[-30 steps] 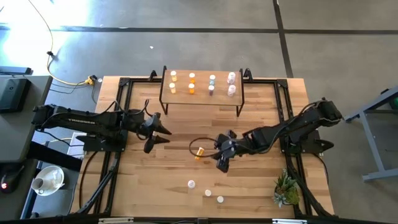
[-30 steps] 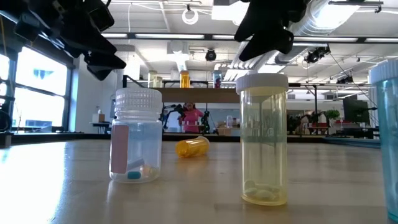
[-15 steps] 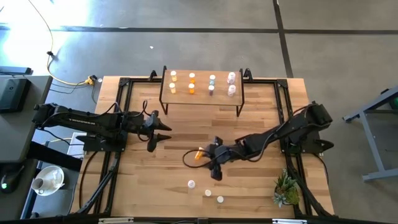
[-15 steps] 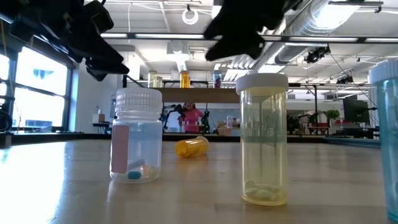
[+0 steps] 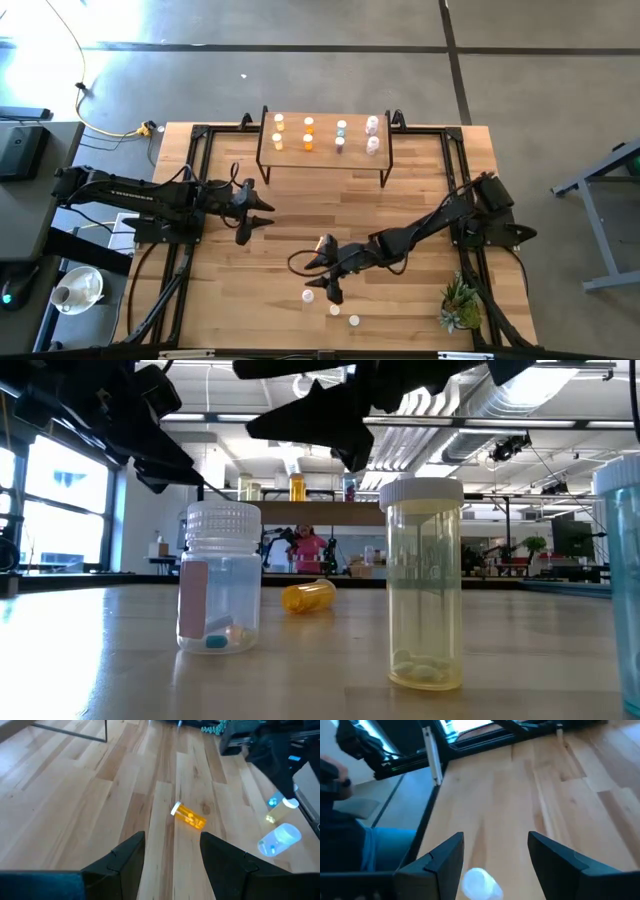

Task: Pick and place medicine bottles onto shelf by color
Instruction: Put the transparent pill bottle on the shelf aligned with the transparent pill bottles

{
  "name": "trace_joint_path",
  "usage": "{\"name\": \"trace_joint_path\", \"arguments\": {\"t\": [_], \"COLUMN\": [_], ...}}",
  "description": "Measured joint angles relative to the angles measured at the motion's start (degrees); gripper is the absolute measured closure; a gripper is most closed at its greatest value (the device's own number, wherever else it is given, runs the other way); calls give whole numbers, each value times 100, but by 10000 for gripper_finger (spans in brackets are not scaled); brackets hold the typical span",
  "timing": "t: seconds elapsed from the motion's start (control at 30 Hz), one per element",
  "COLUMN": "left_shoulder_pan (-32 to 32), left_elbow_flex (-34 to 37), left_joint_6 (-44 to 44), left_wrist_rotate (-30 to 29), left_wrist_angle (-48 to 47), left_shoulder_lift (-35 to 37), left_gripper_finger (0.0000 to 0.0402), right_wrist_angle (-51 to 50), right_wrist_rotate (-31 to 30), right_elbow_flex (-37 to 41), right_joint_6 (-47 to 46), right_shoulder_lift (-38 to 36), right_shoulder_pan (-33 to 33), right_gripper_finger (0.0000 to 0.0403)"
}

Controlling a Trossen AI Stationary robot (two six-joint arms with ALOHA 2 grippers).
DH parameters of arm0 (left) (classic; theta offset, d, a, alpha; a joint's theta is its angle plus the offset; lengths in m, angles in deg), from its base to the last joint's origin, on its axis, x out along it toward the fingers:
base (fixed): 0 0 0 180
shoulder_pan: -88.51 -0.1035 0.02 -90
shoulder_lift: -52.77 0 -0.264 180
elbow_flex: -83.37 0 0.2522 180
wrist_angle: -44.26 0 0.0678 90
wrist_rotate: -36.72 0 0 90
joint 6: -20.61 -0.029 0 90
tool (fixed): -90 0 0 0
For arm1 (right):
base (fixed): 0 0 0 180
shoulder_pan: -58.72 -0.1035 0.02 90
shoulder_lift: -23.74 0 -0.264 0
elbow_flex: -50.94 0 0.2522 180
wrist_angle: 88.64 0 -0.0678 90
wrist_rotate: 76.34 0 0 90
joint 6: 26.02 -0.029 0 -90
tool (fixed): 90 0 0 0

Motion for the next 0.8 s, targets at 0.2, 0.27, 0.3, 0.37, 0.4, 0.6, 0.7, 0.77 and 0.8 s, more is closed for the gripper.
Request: {"name": "trace_joint_path", "arguments": {"t": [0.2, 0.27, 0.3, 0.37, 0.4, 0.6, 0.7, 0.77, 0.8], "left_shoulder_pan": [2, 2, 2, 2, 2, 2, 2, 2, 2], "left_elbow_flex": [0, 0, 0, 0, 0, 0, 0, 0, 0], "left_joint_6": [93, 144, 149, 151, 151, 151, 151, 151, 151], "left_wrist_rotate": [2, 2, 2, 2, 2, 0, 0, -12, -15], "left_wrist_angle": [-66, -67, -66, -66, -66, -64, -64, -64, -64], "left_shoulder_lift": [0, 0, 0, 0, 0, 0, 0, 0, 0], "left_gripper_finger": [220, 220, 220, 220, 220, 220, 220, 220, 220], "right_wrist_angle": [559, 535, 480, 229, 16, -1362, -1589, -1602, -1640], "right_wrist_rotate": [-24, -29, -33, -42, -44, -43, -18, -14, -10], "right_elbow_flex": [-53, -215, -326, -575, -695, -1143, -1132, -1134, -1134], "right_joint_6": [288, 556, 722, 1067, 1195, 1604, 1582, 1566, 1573], "right_shoulder_lift": [88, 88, 88, 88, 88, 86, 88, 122, 153], "right_shoulder_pan": [-145, -188, -205, -230, -230, -230, -230, -238, -252], "right_gripper_finger": [192, 192, 192, 192, 192, 192, 192, 192, 192]}}
